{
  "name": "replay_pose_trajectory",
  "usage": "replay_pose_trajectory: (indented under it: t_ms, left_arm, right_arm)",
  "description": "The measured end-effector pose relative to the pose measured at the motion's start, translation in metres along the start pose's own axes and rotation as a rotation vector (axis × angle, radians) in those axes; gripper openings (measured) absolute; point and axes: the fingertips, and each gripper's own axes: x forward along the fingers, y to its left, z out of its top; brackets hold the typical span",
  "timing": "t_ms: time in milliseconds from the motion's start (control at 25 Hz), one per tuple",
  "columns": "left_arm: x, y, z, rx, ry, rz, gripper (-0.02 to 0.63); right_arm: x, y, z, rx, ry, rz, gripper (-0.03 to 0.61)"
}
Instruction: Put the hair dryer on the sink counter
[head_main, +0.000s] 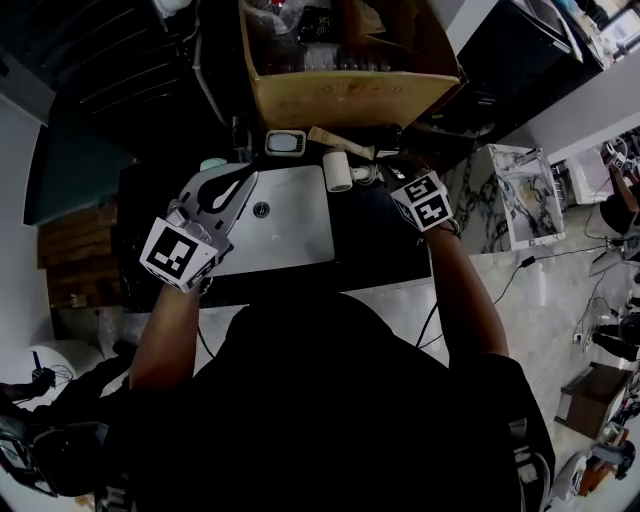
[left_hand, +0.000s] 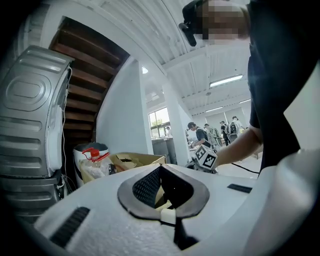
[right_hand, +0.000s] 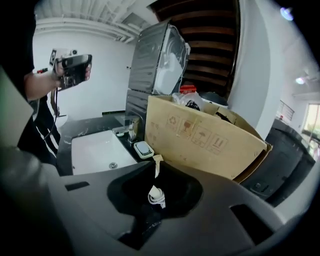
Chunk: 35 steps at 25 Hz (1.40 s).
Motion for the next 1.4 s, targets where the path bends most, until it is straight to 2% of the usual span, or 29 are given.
replay_pose_trajectory:
  t_ms: [160, 440, 640, 960, 1120, 1400]
  left_arm:
    - [0.001, -0.001, 0.0, -0.004, -0.005, -0.012, 0.015]
    - [0.003, -0.01, -0.001, -0.015, 0.001, -0.036, 0.015]
    - [0.009, -0.019, -0.004, -0.016, 0.009, -0.058, 0.014]
    - [0.021, -0.025, -0.005, -0.029, 0.011, -0.069, 0.015]
    - [0.028, -0.029, -0.003, -0.023, 0.008, -0.09, 0.015]
    - [0.042, -0.04, 0.003, -0.016, -0.008, -0.134, 0.015]
  right_arm:
    - [-0.021, 0.001, 0.003, 0.058, -0.061, -0.029, 0.018]
    - [-0.054, -0.008, -0.018, 0.127, -0.063, -0.129, 0.014]
    - [-0.076, -0.014, -0.023, 0.202, -0.105, -0.181, 0.014]
    - [-0.117, -0.019, -0.026, 0.204, -0.156, -0.273, 0.014]
    - [-0.135, -0.024, -0.033, 0.162, -0.148, -0.346, 0.014]
    - [-0.157, -0.027, -0.031, 0.175, -0.188, -0.401, 0.012]
